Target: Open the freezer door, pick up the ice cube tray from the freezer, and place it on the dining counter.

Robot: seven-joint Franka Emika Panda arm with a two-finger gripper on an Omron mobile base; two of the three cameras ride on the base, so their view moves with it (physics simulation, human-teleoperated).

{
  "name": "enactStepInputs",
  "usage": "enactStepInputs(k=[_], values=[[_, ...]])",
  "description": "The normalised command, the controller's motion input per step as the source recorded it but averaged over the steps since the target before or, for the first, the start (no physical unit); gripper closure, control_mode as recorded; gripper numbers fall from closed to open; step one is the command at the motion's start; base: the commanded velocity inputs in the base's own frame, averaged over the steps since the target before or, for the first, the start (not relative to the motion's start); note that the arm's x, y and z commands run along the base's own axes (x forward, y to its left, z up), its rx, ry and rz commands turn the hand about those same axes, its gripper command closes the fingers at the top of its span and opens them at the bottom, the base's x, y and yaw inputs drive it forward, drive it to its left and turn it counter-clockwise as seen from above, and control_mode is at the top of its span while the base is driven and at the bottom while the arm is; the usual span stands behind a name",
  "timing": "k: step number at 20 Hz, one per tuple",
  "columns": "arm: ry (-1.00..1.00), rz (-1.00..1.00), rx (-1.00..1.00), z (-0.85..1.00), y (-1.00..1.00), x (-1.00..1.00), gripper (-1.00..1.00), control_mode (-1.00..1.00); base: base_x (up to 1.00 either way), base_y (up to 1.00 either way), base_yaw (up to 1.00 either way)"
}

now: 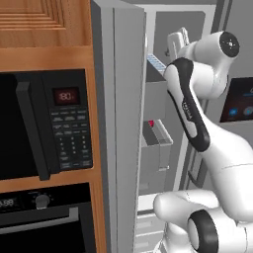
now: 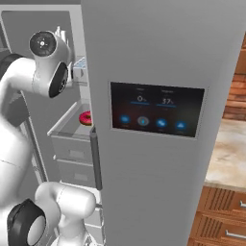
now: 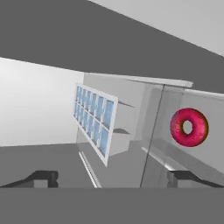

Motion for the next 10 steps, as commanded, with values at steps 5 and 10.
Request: enactStepInputs(k=[5,10], values=[[0.03,0.0,0.0,-0.11,0.02,0.44,-1.0,-1.0,0.0,0.0,0.0],[0.04,0.0,0.0,-0.22,0.25,0.35,-1.0,-1.0,0.0,0.0,0.0]])
